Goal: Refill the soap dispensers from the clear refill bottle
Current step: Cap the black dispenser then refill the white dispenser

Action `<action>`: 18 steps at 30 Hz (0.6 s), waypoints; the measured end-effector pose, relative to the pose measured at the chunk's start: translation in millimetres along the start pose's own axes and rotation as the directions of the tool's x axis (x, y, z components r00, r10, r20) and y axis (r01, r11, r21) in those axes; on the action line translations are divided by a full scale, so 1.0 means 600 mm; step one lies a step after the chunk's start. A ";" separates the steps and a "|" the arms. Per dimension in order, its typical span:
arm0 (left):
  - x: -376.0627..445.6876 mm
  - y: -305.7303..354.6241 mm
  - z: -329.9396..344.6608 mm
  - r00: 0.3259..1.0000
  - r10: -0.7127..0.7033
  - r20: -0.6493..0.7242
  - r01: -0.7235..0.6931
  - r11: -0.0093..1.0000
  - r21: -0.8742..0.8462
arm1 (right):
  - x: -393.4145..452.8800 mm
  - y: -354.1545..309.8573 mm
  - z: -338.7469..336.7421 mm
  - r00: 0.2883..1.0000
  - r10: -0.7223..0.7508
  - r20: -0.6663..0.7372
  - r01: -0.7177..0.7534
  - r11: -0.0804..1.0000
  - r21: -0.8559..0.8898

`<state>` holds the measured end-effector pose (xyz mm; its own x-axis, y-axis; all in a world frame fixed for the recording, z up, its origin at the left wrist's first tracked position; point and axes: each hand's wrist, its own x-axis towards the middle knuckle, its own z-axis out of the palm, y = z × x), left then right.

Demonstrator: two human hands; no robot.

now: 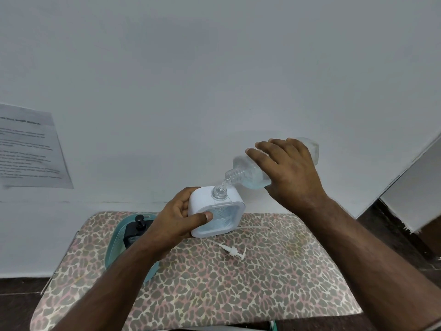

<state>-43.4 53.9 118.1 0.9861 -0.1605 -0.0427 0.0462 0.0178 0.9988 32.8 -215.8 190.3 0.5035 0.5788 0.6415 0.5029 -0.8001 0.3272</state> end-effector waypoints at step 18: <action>-0.001 0.000 0.001 1.000 -0.005 -0.006 0.005 1.000 -0.017 | 0.001 -0.003 -0.003 1.000 0.002 0.020 -0.002 1.000 0.000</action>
<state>-44.1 53.6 117.9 0.9868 -0.1544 -0.0481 0.0540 0.0338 0.9980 30.8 -214.2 191.1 0.5181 0.5801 0.6285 0.5015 -0.8013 0.3262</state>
